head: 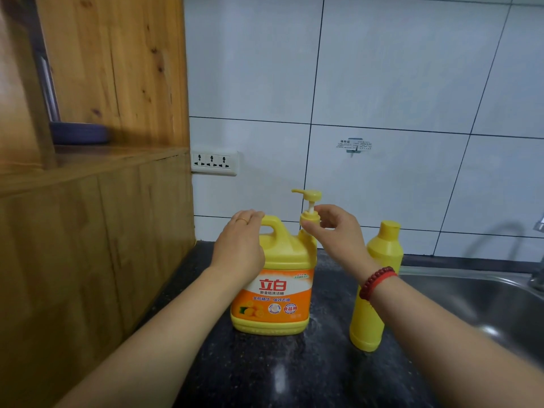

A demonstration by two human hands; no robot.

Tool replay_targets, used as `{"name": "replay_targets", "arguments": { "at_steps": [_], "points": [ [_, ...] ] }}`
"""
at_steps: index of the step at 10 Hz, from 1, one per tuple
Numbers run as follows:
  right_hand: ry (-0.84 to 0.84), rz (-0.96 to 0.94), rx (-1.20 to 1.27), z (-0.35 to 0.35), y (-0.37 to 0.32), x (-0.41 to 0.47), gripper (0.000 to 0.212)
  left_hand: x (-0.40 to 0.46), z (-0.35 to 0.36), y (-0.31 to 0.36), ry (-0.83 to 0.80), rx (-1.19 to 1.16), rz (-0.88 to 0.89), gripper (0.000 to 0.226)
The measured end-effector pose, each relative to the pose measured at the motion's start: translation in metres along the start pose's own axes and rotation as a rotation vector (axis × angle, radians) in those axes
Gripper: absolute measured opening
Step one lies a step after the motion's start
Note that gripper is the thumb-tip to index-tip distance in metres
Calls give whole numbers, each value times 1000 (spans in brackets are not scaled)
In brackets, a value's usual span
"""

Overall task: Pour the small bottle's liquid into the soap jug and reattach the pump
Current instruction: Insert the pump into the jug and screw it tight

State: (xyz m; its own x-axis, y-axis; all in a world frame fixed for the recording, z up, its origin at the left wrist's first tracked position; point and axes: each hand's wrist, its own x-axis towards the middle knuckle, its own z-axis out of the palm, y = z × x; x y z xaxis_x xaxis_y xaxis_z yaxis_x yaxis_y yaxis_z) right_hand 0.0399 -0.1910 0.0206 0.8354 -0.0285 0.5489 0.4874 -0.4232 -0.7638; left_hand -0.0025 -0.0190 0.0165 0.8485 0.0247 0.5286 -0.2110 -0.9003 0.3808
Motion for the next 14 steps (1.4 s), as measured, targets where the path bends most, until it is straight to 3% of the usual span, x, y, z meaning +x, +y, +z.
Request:
{"name": "replay_targets", "arguments": {
  "at_steps": [10, 14],
  "points": [
    [-37, 59, 49, 7, 15, -15, 34, -2, -1, 1, -10, -6, -5, 67],
    [-70, 178, 300, 5, 16, -16, 20, -3, 0, 1, -9, -13, -7, 68]
  ]
}}
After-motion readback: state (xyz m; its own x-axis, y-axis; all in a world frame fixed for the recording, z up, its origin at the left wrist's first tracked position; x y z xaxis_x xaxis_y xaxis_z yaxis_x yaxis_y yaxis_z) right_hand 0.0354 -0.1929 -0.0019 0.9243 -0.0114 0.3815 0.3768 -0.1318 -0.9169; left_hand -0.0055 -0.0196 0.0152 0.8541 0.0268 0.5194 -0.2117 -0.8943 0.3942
